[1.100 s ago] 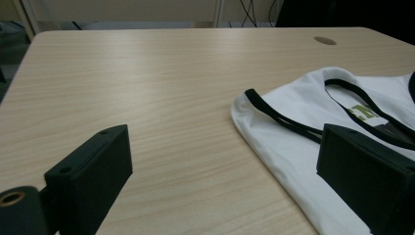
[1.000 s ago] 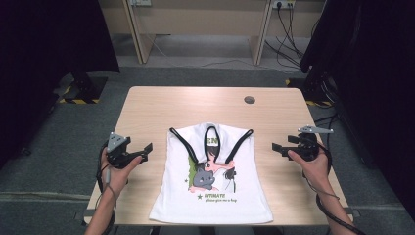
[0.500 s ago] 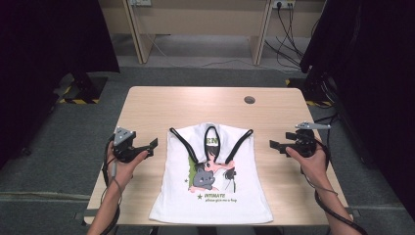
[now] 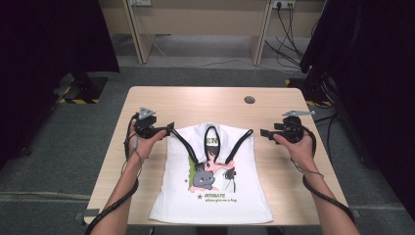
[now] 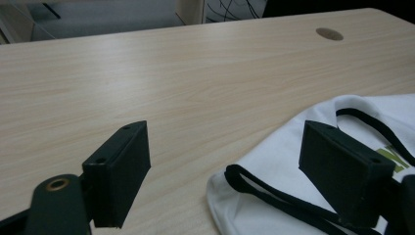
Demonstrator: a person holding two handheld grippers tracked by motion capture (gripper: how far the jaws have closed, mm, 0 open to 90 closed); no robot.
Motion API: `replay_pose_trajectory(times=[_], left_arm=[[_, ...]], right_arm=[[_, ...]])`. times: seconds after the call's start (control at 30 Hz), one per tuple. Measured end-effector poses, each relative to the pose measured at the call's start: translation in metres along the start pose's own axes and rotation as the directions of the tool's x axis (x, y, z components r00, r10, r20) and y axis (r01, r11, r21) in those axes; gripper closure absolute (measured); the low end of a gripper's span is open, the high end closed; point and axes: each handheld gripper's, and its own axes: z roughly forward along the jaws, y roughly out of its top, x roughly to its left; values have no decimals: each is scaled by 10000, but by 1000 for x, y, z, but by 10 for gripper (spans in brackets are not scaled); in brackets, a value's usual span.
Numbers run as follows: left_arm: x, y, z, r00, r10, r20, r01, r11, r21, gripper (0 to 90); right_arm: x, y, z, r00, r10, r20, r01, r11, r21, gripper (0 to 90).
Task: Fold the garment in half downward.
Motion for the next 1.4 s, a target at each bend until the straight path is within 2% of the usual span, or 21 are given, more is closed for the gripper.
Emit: replay_pose_trajectory(times=[0.1,0.17,0.3,0.5,0.6,0.73,0.8,0.87,1.0,1.07,1.13,1.2,1.23,1.3,1.4], left_arm=[[3,1,13,9994,-343,-43,344,9992,197,228],[4,-1,17,9993,-368,-116,372,9986,374,229],[3,-6,25,9997,-230,-34,231,9977,641,254],[1,-15,39,9989,-439,153,421,9934,1069,337],[-1,-17,45,9993,-173,344,128,9917,1281,391],[-2,-17,50,9989,-3,469,-61,9906,1364,442],[-3,-18,52,9984,-6,568,-75,9897,1433,456],[-5,-17,53,9980,198,605,-283,9891,1442,475],[-7,-19,52,9945,835,633,-923,9839,1530,534],[-7,-20,50,9920,957,825,-1076,9823,1536,593],[-6,-21,48,9903,928,1039,-1082,9822,1536,693],[-5,-21,47,9890,840,1215,-1024,9828,1539,791],[-6,-21,47,9886,861,1235,-1050,9823,1552,812],[-5,-20,46,9909,619,1194,-808,9837,1606,826],[-2,-16,41,9907,147,1351,-306,9928,1158,830]], right_arm=[[2,12,13,9998,177,-23,-176,9998,75,239],[4,17,20,9995,311,30,-312,9995,108,248],[10,22,35,10000,76,36,-77,9991,409,271],[18,17,64,9997,-150,188,124,9916,1288,321],[18,13,72,9992,-176,350,121,9883,1520,360],[19,9,71,9971,-606,456,531,9869,1520,429],[20,5,69,9918,-1176,495,1092,9829,1482,460],[22,1,67,9866,-1561,476,1481,9788,1412,499],[23,-4,63,9846,-1734,241,1695,9785,1177,589],[25,-6,63,9831,-1822,164,1794,9778,1083,658],[26,-5,63,9851,-1714,129,1689,9790,1141,718],[26,-3,64,9910,-1341,-37,1335,9830,1261,776],[26,-2,64,9938,-1109,-106,1114,9851,1312,790],[22,-2,64,9976,-626,-296,659,9897,1274,801],[16,1,60,9980,106,-625,-40,9945,1049,807]])
